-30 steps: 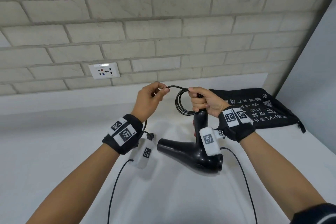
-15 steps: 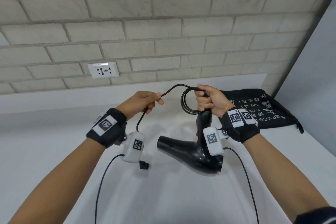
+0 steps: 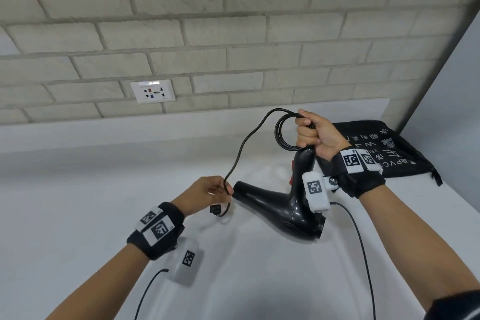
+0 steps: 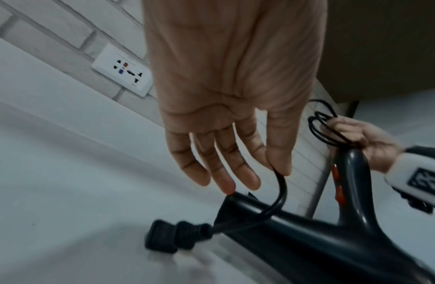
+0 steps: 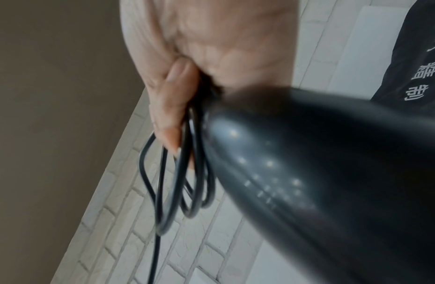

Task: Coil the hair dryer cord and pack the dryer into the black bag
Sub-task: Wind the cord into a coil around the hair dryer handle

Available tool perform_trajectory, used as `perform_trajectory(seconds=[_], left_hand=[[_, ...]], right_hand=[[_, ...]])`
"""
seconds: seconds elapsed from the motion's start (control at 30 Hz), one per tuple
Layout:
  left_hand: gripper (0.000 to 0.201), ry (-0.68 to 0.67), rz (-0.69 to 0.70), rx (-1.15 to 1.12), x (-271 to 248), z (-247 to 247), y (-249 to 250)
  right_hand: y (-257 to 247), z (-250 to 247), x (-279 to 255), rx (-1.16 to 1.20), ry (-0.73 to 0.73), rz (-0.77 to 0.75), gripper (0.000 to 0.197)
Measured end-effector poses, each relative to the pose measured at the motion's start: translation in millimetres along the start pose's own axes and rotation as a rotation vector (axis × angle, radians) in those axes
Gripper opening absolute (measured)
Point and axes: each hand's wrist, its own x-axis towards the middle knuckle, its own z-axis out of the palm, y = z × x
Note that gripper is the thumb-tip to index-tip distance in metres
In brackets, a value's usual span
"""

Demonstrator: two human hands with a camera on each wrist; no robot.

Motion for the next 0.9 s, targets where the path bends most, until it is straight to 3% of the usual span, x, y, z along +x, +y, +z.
perform_trajectory(seconds=[0.2,0.33,0.4,0.47,0.57,0.63,0.77,0.9], left_hand=[[0.014,-0.033,0.031,0.293,-6,21,-24],[0.018,0.08,0.087,0.637,-12,26,-45],[0.015,0.174,0.111,0.684,-13,21,-46],[0.007,0.336,0.126,0.539,-9,11,-38],[0.009,0.628,0.113,0.096,4,-10,-13],[0.008,0.706,0.117,-0.19,13,-21,12],[0.01,0.66,0.102,-0.611,37,-21,62],[0.012,0.549,0.044,-0.777,59,-3,91]], right_hand=[[0,-1,0,0.008,0.01,-0.005,0.058],[-1,-2,-1,0.014,-0.013,0.0,0.057],[-2,0,-1,0.016,-0.036,0.008,0.056],[-2,5,-2,0.008,-0.056,0.014,0.055],[-2,14,-4,-0.02,-0.106,0.026,0.054],[0,23,-4,-0.048,-0.143,0.041,0.053],[4,40,-3,-0.108,-0.204,0.084,0.057],[5,48,-4,-0.128,-0.227,0.111,0.06]])
